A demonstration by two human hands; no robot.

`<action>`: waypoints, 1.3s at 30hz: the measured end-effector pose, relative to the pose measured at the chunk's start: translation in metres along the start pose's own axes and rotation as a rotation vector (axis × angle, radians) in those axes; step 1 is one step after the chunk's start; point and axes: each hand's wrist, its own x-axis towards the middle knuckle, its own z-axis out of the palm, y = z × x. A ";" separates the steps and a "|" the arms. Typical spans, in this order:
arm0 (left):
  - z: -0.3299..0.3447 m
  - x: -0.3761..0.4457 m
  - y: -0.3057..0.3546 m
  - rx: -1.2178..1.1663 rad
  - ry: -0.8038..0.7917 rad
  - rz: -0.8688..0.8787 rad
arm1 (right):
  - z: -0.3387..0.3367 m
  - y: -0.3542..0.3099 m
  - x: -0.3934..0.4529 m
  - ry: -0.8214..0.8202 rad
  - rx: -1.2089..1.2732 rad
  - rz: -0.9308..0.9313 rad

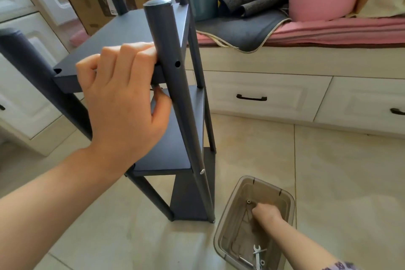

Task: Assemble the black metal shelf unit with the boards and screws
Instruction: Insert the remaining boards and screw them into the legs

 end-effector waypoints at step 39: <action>-0.058 -0.006 0.015 -0.788 -0.088 -0.469 | -0.303 -0.033 -0.312 1.110 1.398 -0.319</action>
